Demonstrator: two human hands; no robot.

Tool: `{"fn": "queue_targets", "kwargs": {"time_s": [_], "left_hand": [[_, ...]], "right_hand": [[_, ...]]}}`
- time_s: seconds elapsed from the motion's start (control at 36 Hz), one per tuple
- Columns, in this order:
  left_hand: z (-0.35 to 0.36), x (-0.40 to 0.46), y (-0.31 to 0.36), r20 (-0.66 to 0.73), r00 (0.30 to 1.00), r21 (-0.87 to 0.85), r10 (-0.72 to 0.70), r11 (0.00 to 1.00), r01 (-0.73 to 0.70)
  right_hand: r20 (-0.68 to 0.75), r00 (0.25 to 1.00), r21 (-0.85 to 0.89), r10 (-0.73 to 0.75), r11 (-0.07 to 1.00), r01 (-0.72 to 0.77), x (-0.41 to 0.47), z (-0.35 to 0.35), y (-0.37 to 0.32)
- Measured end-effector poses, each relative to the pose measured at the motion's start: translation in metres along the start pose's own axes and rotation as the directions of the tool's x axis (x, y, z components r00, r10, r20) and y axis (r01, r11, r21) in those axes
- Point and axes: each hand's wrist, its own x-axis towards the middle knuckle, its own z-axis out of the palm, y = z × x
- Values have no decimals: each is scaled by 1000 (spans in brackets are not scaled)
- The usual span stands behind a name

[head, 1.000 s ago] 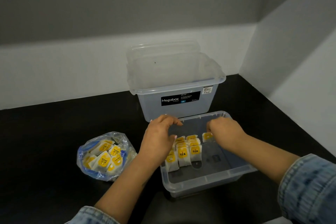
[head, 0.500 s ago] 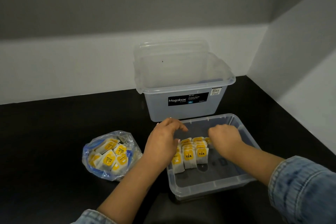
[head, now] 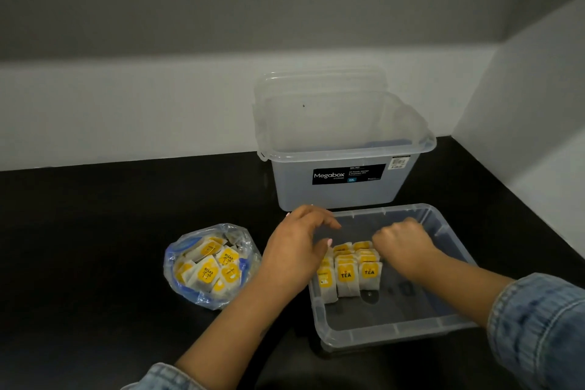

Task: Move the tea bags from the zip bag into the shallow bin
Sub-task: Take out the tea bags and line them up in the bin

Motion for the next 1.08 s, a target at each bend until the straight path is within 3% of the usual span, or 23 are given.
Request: {"fn": "queue_targets", "kwargs": {"time_s": [0.25,0.42,0.58,0.72,0.81,0.97,1.08], "left_hand": [[-46,-6,-22,-108,993,-93,-46,995,36],[-90,-12,-44,-69,940,-17,-334,943,334],[-116,-24,-63,-27,805,373,-592,742,558],[-108,-30,-68,35,706,679,-708,535,503],[-98,-31,-70,80,672,784,-736,463,413],[-86,-33,-75,127,701,851,-702,440,286],[-81,-32,-78,165,693,841,-702,467,274]], "right_hand": [[42,991,56,125,990,-127,-10,-21,0],[-34,966,193,257,950,-246,-19,-66,3],[-236,935,374,266,913,-165,-19,-115,-17],[-314,926,544,211,839,-7,-13,-143,-57],[-307,934,620,184,783,50,-4,-153,-80],[-266,954,664,141,744,75,12,-168,-118],[-217,971,664,97,744,74,24,-168,-136]]}}
